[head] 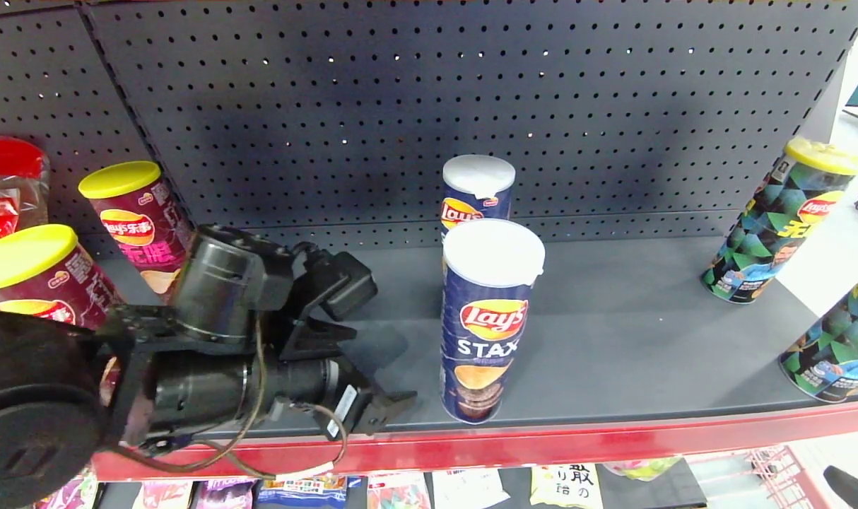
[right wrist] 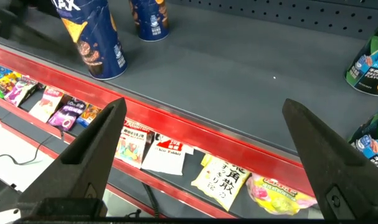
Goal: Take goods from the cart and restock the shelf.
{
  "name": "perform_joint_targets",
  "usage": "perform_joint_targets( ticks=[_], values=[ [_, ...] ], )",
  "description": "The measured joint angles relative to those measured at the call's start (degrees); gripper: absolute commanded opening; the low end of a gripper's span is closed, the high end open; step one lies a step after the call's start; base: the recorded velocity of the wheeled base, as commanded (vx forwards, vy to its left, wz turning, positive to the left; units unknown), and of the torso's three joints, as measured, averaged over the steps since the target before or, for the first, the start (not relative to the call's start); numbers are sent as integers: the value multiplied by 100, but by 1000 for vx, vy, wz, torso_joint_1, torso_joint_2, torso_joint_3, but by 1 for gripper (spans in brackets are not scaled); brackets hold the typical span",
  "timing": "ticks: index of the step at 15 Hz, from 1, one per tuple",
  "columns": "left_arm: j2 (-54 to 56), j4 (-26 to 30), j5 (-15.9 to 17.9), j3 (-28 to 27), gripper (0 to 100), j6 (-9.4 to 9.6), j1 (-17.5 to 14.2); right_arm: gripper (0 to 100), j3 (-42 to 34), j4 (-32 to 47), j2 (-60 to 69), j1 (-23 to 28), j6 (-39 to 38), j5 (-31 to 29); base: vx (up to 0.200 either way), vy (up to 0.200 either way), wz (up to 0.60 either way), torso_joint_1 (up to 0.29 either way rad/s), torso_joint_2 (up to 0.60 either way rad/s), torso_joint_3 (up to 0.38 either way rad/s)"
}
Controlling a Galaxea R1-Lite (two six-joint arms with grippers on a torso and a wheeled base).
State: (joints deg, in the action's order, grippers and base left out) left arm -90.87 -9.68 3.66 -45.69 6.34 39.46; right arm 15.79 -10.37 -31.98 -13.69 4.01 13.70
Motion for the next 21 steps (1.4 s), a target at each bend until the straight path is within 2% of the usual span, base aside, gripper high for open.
perform_joint_targets(
  ticks=[2, 4, 8, 10, 13, 14, 16, 18, 19, 20, 21],
  values=[
    [686, 233, -183, 316, 100, -77, 4, 100, -118, 0, 37, 0, 0, -2, 0, 0, 0, 0, 0, 0],
    [1629, 730, -450, 642, 100, -119, 9, 100, -258, 0, 106, 0, 0, -35, 0, 0, 0, 0, 0, 0],
    [3878, 2270, -1146, 1152, 100, -156, -27, 100, -851, 11, 552, 39, 1, -183, 0, 0, 0, 0, 0, 0],
    [4879, 3056, -1381, 1273, 100, -163, -280, 100, -1020, 6, 745, 60, 1, -317, 0, 0, 0, 0, 0, 0],
    [5939, 3729, -1512, 1378, 100, -167, -1284, 100, -1139, 9, 896, 85, 0, -590, 0, 0, 0, 0, 0, 0],
    [6227, 3901, -1523, 1424, 100, -169, -1708, 100, -1152, 4, 918, 85, 1, -689, 0, 0, 0, 0, 0, 0],
    [6739, 4148, -1529, 1579, 100, -222, -2659, 100, -1168, 4, 930, 116, -27, -1103, 0, 0, 0, 0, 0, 0],
    [7357, 4255, -1474, 1931, 100, -380, -3817, 100, -1165, 4, 950, 179, -202, -1264, 0, 0, 0, 0, 0, 0],
    [7668, 4233, -1369, 2138, 100, -478, -4167, 100, -1165, -2, 965, 197, -251, -1267, 0, 0, 0, 0, 0, 0],
    [7985, 3967, -1120, 2383, 100, -627, -4439, 100, -1165, -2, 998, 199, -278, -1256, 0, 0, 0, 0, 0, 0],
    [8203, 3412, -617, 2667, 100, -720, -4618, 100, -1182, -7, 1064, 204, -284, -1231, 0, 0, 0, 0, 0, 0]
  ],
)
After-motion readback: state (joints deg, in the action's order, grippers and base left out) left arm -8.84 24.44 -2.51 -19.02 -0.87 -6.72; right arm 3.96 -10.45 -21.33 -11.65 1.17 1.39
